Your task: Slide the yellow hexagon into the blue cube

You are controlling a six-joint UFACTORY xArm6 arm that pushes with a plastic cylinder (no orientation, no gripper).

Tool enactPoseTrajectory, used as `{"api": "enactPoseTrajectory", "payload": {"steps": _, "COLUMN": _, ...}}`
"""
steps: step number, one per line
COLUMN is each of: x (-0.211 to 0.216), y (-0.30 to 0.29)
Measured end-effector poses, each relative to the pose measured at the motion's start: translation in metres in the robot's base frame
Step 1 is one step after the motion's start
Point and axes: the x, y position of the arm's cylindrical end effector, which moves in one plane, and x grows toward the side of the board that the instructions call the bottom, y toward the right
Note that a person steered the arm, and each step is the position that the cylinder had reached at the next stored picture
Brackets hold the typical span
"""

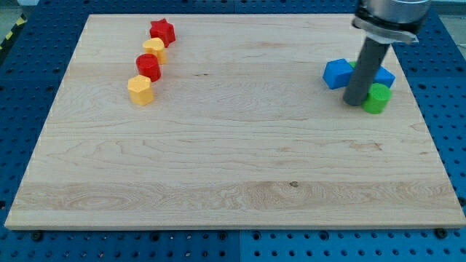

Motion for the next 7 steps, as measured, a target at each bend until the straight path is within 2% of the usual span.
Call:
{"api": "enactPoseTrajectory", "payload": {"steps": 1, "x": 0.002, "y": -0.003}}
{"api": "enactPoseTrajectory", "payload": {"steps": 2, "x": 0.010, "y": -0.049}}
{"api": "enactPoseTrajectory", "payload": {"steps": 3, "x": 0.033, "y": -0.129}}
{"api": "enactPoseTrajectory", "payload": {"steps": 4, "x": 0.068, "y": -0.226}}
{"api": "enactPoseTrajectory", "payload": {"steps": 5, "x": 0.081, "y": -0.335}}
{"api": "enactPoseTrajectory", "payload": {"steps": 6, "x": 0.065, "y": -0.430}}
{"api": "enactPoseTrajectory", "payload": {"steps": 7, "x": -0.003, "y": -0.449}}
